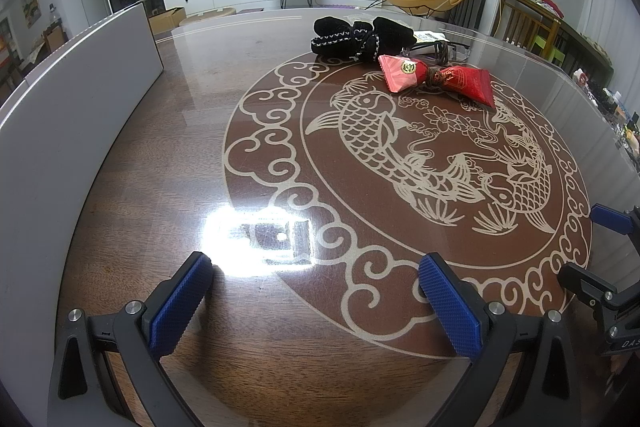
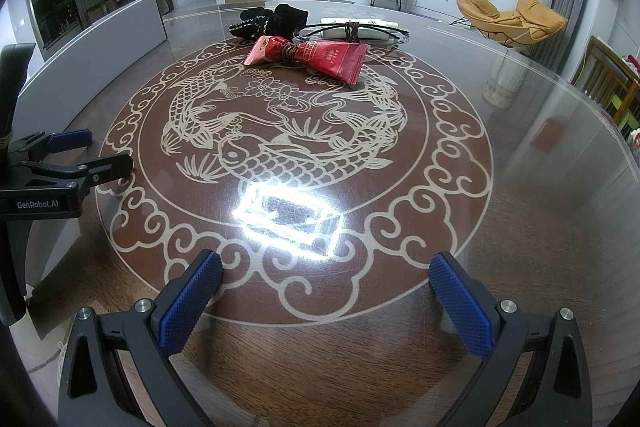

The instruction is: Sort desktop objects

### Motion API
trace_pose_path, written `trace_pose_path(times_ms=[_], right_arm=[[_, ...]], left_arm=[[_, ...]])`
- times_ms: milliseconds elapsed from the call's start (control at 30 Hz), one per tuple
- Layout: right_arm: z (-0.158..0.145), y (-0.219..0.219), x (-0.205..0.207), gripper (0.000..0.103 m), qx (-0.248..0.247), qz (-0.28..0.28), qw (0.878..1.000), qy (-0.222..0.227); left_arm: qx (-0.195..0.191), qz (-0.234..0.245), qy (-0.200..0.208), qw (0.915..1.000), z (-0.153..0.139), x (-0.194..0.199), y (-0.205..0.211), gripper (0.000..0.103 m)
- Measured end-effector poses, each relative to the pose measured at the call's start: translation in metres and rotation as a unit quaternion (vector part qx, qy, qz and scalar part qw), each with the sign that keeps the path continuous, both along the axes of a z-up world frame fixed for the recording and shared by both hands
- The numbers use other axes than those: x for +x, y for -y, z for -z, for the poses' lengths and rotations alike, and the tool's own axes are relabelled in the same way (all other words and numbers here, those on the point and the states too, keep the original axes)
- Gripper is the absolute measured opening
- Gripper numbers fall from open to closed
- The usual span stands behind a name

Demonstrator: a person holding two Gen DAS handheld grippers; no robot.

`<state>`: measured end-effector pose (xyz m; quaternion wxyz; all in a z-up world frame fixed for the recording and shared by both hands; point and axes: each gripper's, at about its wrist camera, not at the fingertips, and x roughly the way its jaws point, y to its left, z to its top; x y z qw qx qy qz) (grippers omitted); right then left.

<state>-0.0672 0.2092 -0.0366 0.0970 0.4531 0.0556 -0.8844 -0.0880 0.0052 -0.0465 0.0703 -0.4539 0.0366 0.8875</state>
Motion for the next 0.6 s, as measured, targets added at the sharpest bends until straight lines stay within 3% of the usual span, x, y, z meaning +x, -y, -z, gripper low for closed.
trace_pose_path(times_ms=[600], right_arm=[[0.0001, 0.0, 0.0001, 0.103, 0.0, 0.0, 1.0, 0.0]], left_arm=[[0.0, 0.0, 0.0, 1.0, 0.0, 0.0, -0.0001, 0.103]])
